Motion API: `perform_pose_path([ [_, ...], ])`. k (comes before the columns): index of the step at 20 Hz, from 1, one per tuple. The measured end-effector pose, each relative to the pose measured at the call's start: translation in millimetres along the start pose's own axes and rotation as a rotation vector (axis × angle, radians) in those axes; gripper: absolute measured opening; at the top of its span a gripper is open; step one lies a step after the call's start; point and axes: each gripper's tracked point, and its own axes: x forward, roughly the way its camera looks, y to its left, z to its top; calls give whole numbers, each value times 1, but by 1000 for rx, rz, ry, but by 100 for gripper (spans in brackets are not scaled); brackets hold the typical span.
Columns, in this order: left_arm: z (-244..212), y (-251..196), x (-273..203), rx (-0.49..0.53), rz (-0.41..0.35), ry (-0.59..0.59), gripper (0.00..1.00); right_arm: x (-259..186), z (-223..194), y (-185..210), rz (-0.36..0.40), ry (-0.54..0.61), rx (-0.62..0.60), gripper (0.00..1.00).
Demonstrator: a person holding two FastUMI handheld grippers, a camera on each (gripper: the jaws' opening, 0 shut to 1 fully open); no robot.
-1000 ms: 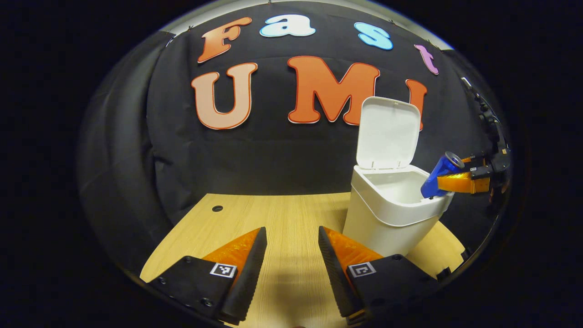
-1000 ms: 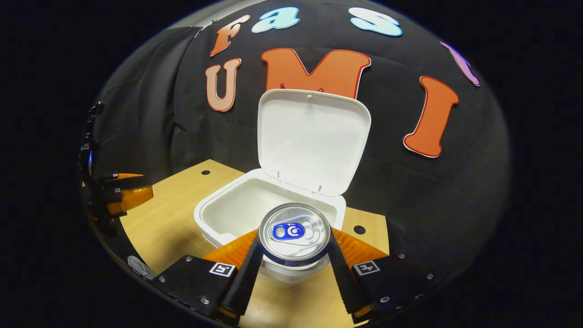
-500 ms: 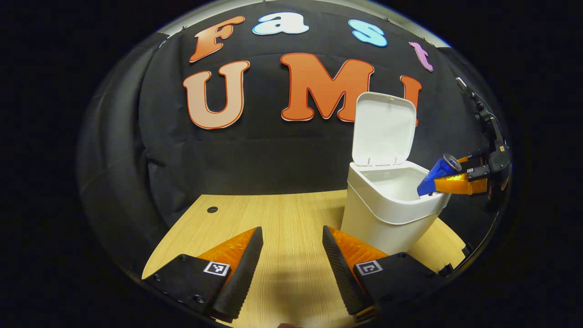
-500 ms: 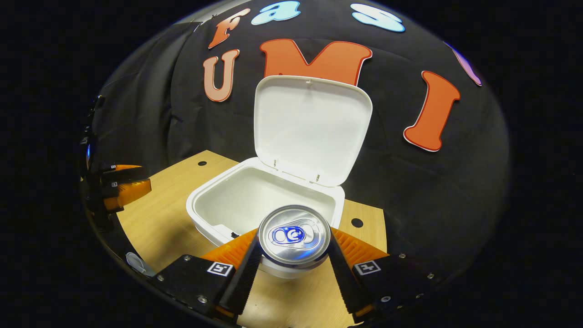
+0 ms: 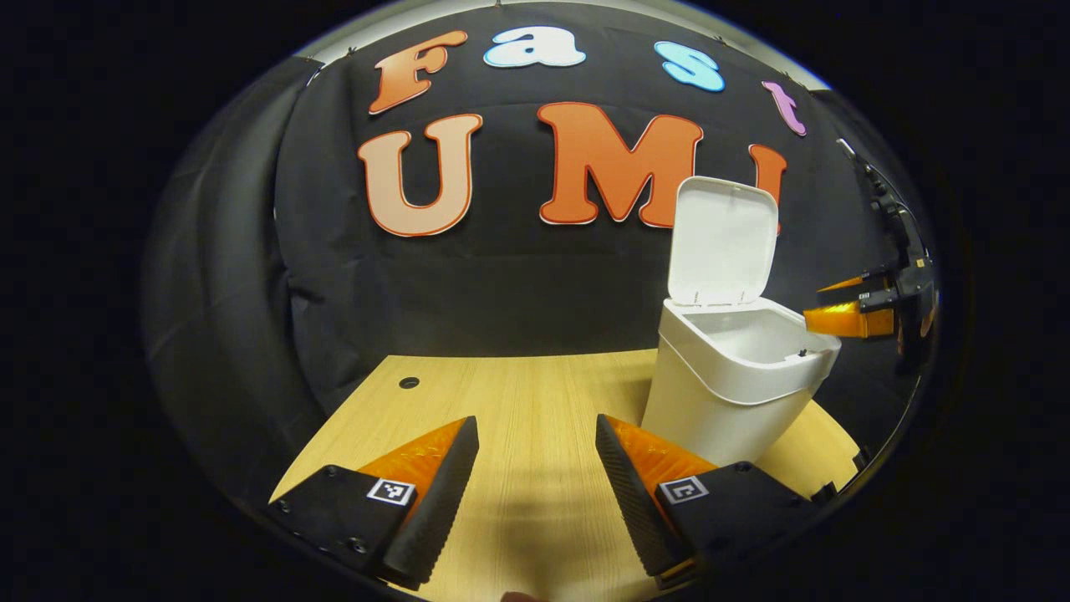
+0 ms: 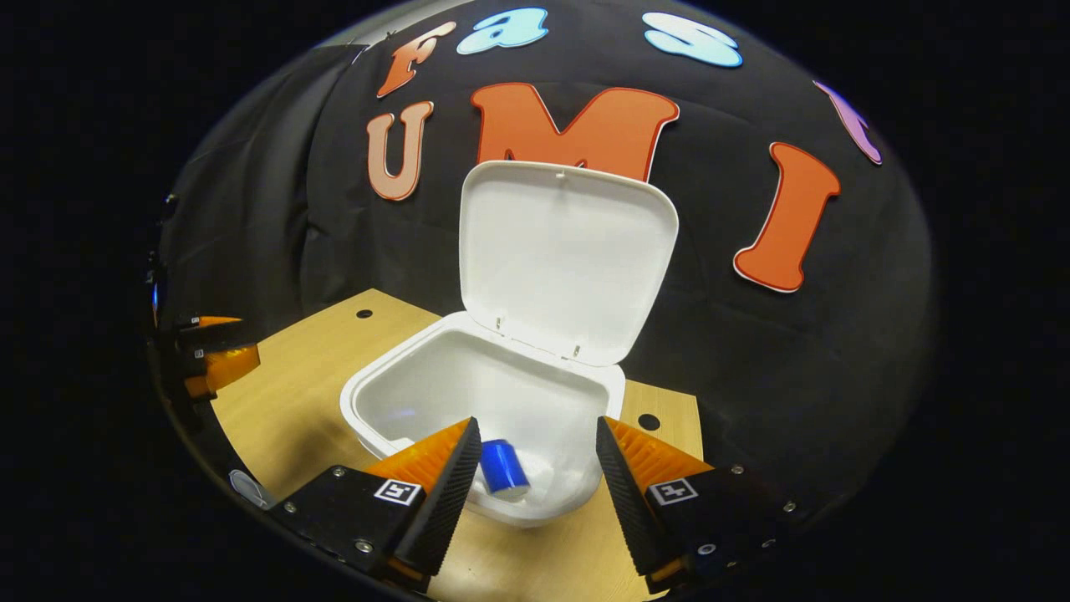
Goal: Press the lid of the desktop garbage bin to open it, pick up the crumpled paper on the desktop and throw it into the bin, then pick up the pop can on the desktop and drop it into the bin, and finally close the garbage bin lid.
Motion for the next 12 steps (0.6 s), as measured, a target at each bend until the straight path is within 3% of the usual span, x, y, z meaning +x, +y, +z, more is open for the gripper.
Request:
perform_pose_path([
  [3, -1, 14, -6, 3, 27, 0, 92, 6, 32, -5, -10, -55, -21, 83],
  [12, -1, 62, -34, -51, 157, -25, 91, 18, 133, -3, -10, -212, -55, 83],
])
